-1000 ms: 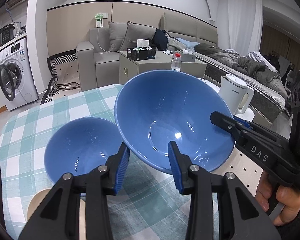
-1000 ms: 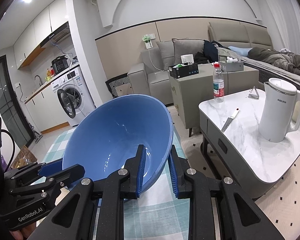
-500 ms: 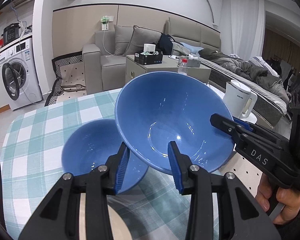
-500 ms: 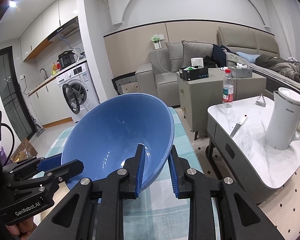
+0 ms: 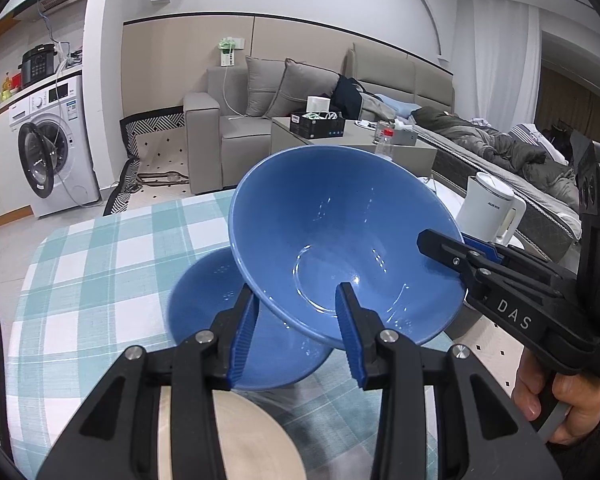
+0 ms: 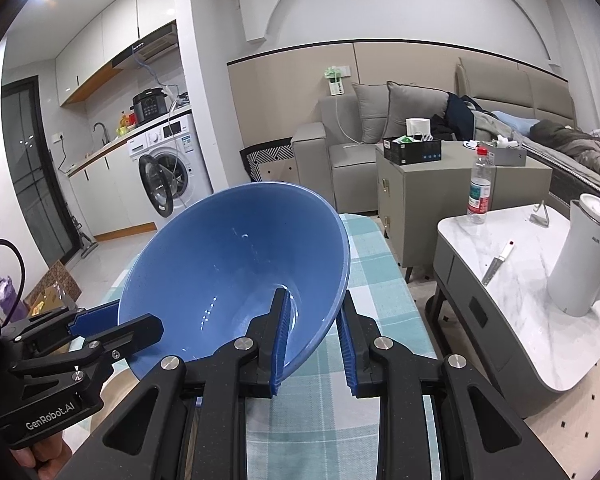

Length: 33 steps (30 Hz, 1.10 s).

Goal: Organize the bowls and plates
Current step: 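Carry the held blue bowl with both grippers over the other blue bowl, then lower the held blue bowl into the other blue bowl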

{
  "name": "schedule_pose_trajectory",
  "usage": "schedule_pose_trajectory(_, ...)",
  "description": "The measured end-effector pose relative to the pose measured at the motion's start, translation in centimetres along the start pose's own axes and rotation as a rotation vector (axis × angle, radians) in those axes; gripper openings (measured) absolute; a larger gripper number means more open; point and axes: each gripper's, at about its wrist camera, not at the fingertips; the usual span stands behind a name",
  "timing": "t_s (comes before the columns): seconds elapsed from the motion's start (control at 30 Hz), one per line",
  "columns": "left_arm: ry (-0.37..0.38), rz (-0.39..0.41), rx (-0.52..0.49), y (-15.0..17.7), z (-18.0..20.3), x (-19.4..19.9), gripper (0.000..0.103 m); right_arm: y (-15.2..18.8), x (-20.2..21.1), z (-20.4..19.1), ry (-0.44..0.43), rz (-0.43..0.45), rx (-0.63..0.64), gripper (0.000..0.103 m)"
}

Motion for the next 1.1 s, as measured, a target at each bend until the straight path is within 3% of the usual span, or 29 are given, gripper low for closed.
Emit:
schedule_pose_trajectory(0.63,-0.054,-0.012,0.046,1.2,-4.1,0.6,0.038,0.9,-2.8,-4.9,-0.034,-0.054,0.08,0.025)
schedule_pose_trajectory(1.1,-0.072,-0.046,0.053,2.3,-5.6,-0.5,0.038,2.0,-5.0,-6.3,-0.034,-0.109,0.096,0.025)
Point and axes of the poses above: each gripper's, at about its wrist camera, not at the fingertips, and x roughly against the way its jaws point, z to its right, y to its underside, and after that the axes turned 9 degrees about z, right-handed
